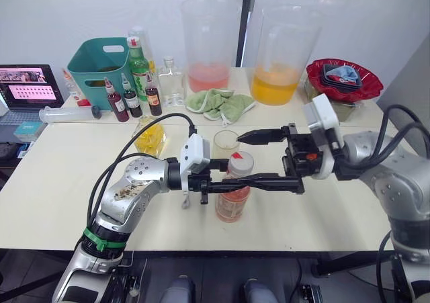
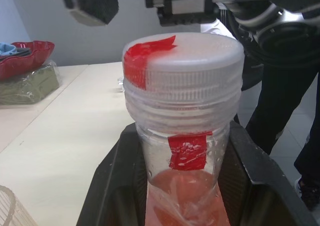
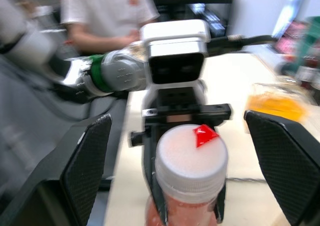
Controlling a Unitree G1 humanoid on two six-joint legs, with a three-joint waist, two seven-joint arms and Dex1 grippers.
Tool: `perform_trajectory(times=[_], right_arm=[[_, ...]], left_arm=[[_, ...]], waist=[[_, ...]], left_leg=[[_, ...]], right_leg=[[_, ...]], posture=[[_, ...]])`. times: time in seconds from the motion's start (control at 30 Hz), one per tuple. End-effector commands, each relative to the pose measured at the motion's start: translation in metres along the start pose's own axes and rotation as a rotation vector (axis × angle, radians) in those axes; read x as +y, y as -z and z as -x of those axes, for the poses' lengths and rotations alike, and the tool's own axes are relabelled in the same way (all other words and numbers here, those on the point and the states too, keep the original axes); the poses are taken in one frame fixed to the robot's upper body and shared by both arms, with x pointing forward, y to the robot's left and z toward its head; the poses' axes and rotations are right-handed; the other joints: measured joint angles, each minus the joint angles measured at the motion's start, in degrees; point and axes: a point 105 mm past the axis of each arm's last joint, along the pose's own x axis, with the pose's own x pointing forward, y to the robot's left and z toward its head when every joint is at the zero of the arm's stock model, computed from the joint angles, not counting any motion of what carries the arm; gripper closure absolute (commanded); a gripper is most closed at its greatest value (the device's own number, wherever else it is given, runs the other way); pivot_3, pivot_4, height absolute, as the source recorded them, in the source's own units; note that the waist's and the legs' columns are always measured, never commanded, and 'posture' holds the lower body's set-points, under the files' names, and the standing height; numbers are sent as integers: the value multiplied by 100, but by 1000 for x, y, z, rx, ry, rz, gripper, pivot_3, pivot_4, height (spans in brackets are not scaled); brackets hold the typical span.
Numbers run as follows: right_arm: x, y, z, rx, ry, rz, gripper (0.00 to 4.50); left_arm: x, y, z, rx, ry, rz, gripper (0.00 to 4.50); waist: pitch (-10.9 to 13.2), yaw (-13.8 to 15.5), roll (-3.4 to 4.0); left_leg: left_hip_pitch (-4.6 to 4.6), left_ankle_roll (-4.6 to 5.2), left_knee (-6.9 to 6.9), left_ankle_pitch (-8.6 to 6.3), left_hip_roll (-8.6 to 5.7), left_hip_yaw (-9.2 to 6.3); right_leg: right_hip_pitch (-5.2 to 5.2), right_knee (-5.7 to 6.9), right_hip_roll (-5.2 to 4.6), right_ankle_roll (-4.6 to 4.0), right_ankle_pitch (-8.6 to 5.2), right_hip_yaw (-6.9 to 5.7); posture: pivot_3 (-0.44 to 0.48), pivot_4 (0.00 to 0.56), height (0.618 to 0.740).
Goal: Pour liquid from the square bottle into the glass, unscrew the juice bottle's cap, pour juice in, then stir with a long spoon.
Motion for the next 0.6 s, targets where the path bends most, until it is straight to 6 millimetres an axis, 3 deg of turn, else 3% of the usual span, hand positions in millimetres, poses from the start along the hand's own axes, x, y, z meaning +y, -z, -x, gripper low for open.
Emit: perform_trajectory(times=[0.03, 0.27, 0.37, 0.53, 0.6], right_arm=[[2, -7, 1, -12, 96, 40, 32], [3, -3, -5, -21, 152, 5, 32], [3, 1, -6, -12, 140, -9, 842], [6, 3, -8, 0, 92, -14, 2554], [7, 4, -9, 6, 58, -10, 2834]], left_arm=[[-3, 12, -7, 34, 43, 35, 3026], [-2, 10, -10, 31, 67, 29, 3026], [-1, 10, -8, 35, 62, 25, 3026], [-1, 9, -6, 39, 43, 23, 3026], [-1, 9, -5, 41, 35, 22, 3026]], waist=[[0, 20, 0], [0, 34, 0], [0, 35, 0], [0, 32, 0], [0, 31, 0]], left_leg=[[0, 0, 0, 0, 0, 1], [0, -1, 2, 1, -1, 1], [-1, -1, 2, 1, -1, 1], [0, 0, 2, 1, 0, 1], [1, 0, 2, 1, 0, 1]], right_leg=[[1, 0, 0, 0, 0, 0], [3, -1, 1, 1, 0, -1], [3, -2, 1, 1, 0, -1], [3, -2, 2, 1, 0, -1], [4, -3, 2, 1, 0, -1]], posture=[[0, 150, 740], [0, 150, 740], [0, 150, 740], [0, 150, 740], [0, 150, 740]])
